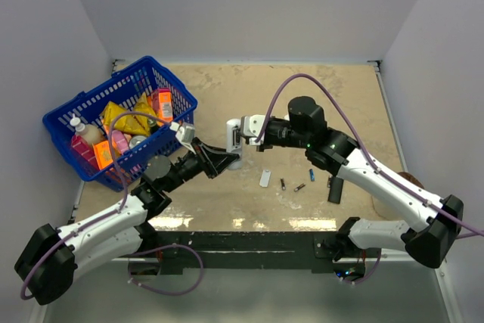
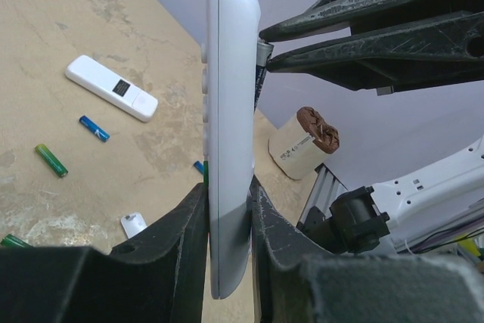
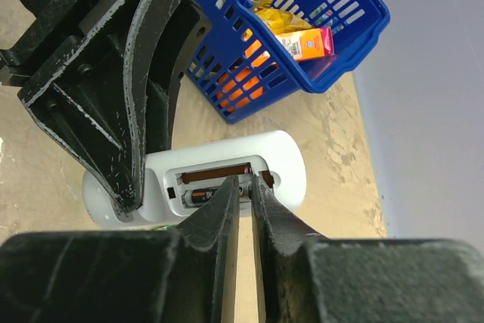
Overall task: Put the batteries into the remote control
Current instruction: Load the battery into the remote control.
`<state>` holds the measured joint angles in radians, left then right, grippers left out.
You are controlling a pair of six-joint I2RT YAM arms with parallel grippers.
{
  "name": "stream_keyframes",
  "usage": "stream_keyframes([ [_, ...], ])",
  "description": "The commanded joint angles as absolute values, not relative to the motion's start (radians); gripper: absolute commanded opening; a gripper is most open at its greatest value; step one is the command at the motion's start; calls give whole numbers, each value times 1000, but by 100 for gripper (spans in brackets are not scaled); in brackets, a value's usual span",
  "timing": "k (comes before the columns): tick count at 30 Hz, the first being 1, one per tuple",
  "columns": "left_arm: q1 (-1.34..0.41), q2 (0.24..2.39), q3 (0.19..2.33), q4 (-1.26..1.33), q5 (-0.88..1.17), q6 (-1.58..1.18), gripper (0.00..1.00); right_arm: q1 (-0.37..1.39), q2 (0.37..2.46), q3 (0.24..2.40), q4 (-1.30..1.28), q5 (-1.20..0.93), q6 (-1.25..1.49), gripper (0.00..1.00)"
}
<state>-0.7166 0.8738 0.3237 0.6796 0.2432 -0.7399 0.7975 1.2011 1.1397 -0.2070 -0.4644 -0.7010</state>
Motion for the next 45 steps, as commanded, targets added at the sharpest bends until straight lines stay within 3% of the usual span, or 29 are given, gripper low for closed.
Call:
stream_keyframes([
  [1, -719, 873, 374, 793, 273, -709, 0, 795, 1224, 1158, -255, -502, -719, 12],
  [23, -719, 836, 370, 887, 244, -661, 0, 795, 1238, 1034, -239, -433, -658, 8],
  [31, -719, 861, 390, 966, 334, -667, 0, 796, 1206, 907, -77, -367, -689, 6],
  [45, -718, 876, 403, 1055, 463, -690, 0, 792, 1201, 798, 179, -295, -758, 15],
])
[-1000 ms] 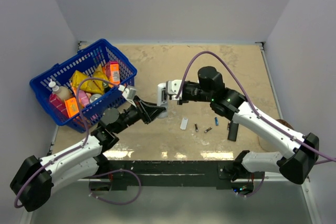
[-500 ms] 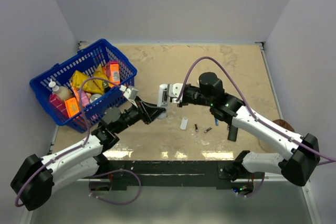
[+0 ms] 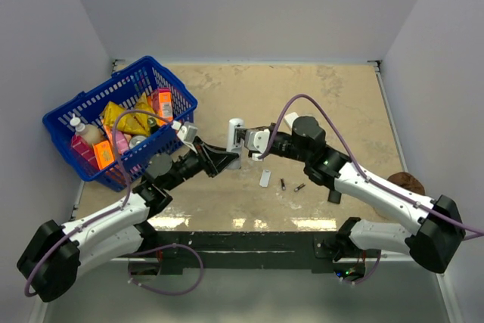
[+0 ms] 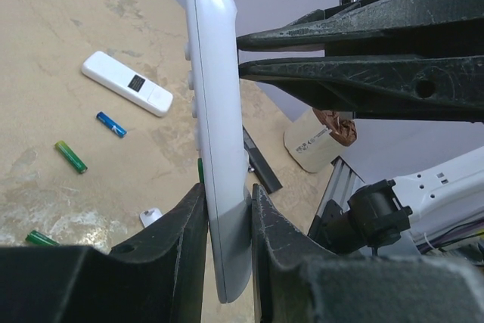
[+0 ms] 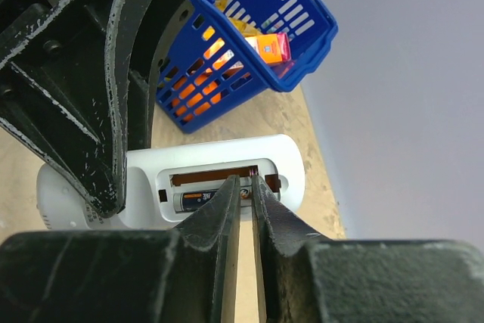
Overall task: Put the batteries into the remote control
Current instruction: Load the battery into the remote control.
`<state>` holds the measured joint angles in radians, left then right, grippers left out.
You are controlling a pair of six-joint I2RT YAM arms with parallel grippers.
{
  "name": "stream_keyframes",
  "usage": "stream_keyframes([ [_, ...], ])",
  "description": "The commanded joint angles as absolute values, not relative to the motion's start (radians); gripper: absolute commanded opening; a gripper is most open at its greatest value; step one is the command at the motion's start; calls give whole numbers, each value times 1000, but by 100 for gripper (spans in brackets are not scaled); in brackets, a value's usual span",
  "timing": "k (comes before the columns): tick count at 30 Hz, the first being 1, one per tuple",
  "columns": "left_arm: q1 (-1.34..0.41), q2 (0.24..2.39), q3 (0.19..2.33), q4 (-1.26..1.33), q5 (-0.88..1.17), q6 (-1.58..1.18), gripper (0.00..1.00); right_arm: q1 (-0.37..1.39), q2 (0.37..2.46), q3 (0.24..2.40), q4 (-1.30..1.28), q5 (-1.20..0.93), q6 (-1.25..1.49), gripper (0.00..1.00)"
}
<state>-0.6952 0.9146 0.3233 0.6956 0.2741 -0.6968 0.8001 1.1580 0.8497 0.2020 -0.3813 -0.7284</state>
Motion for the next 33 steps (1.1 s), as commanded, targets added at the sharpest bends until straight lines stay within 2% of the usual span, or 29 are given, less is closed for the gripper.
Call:
stream_keyframes([
  [1, -716, 874, 405, 1054, 466, -690, 0, 792, 1203, 792, 192, -295, -764, 15],
  [14, -678, 862, 403, 1069, 500, -730, 0, 770, 1206, 747, 248, -321, -844, 21],
  [33, -672, 885, 388, 796, 242, -670, 0, 772, 1037, 853, 186, -503, -660, 35],
])
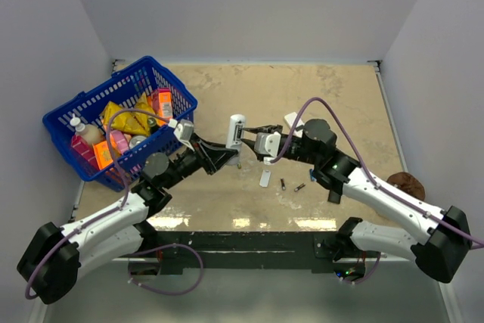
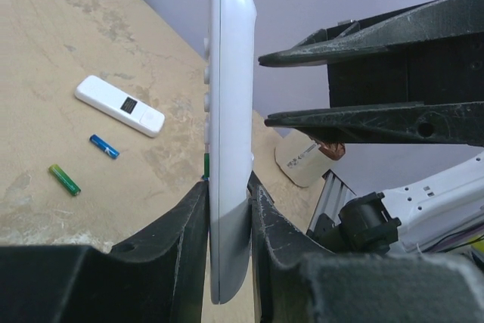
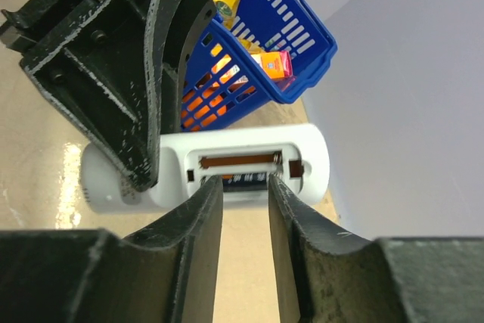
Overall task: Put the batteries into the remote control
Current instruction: Load the battery into the remote control.
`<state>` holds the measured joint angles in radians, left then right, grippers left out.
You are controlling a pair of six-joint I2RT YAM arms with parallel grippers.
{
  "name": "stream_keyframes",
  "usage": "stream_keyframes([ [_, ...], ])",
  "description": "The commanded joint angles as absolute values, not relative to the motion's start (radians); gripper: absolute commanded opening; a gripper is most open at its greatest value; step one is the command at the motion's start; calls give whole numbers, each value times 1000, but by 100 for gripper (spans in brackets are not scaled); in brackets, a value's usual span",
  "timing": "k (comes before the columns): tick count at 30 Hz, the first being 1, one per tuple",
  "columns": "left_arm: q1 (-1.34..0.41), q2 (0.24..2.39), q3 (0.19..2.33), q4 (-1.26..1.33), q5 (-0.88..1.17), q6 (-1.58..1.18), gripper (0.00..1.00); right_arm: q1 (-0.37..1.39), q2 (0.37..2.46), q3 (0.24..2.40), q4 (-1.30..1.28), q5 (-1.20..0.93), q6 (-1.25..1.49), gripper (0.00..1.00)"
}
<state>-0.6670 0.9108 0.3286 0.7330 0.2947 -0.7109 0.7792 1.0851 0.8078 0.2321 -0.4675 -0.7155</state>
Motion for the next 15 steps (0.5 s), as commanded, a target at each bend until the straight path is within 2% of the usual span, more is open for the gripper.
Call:
stream_keyframes([
  [1, -670, 887, 390, 792, 238, -670, 0, 770, 1022, 856, 183, -508, -638, 36],
  [5, -670, 896, 382, 778, 224, -664, 0, 770, 983, 856, 190, -517, -571, 39],
  [10, -669, 884, 359, 758, 203, -637, 0, 770, 954, 853, 201, -347, -355, 46],
  [13, -666, 868, 341, 744, 193, -626, 0, 769, 950, 896, 135, -162, -183, 57],
  [14, -666, 859, 331, 739, 190, -624, 0, 770, 953, 910, 106, -123, -152, 67],
  [15, -664, 856, 328, 735, 189, -621, 0, 770, 953, 920, 42, -91, -108, 73],
])
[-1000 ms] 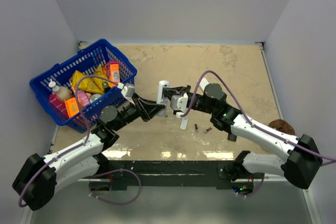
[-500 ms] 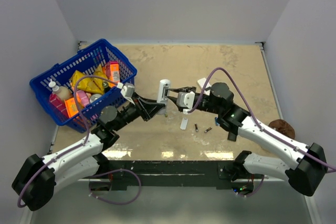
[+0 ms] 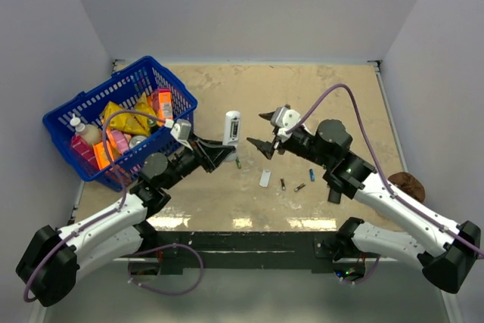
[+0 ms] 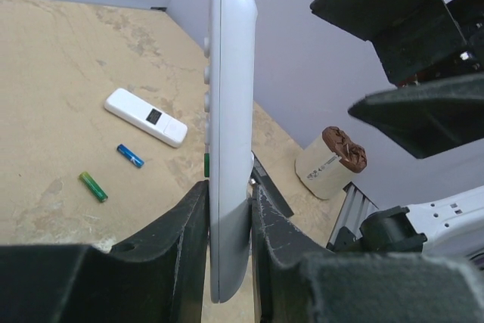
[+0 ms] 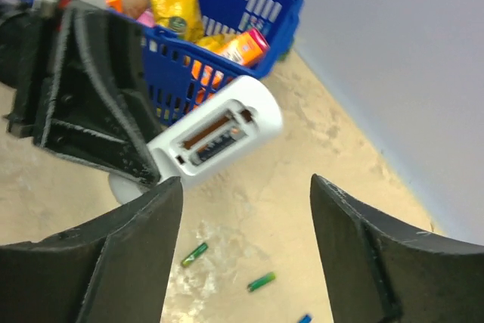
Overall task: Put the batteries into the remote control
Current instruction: Load the battery into the remote control, then pick up the battery from the center of the board.
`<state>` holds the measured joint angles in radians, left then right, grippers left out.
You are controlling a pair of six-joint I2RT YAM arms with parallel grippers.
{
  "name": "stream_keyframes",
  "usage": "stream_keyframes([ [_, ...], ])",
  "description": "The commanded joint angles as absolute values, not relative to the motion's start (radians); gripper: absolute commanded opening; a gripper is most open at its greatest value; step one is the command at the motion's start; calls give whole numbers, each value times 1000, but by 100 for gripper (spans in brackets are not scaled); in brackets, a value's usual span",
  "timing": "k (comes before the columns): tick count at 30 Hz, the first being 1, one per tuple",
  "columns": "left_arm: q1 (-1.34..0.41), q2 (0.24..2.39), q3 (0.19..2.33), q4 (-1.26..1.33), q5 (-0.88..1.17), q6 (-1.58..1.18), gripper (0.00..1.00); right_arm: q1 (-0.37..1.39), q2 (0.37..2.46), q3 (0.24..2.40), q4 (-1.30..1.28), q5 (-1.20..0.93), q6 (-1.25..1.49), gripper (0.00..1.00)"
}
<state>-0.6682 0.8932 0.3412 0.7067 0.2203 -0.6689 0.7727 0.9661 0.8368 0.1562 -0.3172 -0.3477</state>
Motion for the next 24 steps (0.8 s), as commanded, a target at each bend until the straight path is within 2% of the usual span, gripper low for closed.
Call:
stream_keyframes([
  [1, -666, 851, 328, 720, 189, -617, 0, 769, 956, 939, 11, -21, -82, 80],
  [2, -666, 845, 325, 713, 186, -614, 0, 769, 962, 945, -24, 10, -52, 95],
  [3, -664, 842, 325, 707, 187, -611, 0, 770, 962, 949, -84, 61, -1, 98],
  [6, -664, 830, 314, 695, 184, -604, 0, 770, 983, 951, -199, 224, 147, 98],
  [15, -663, 805, 291, 660, 183, -606, 0, 769, 1080, 983, -573, 252, 388, 98],
  [18, -661, 805, 285, 658, 186, -609, 0, 769, 1104, 970, -649, 224, 466, 91],
  [19, -663, 805, 282, 661, 190, -609, 0, 769, 1112, 951, -661, 219, 485, 84],
  [23, -663, 819, 279, 673, 199, -615, 0, 767, 1155, 905, -718, 198, 552, 66],
  [24, -661, 822, 279, 679, 202, -621, 0, 767, 1166, 887, -719, 174, 558, 58],
])
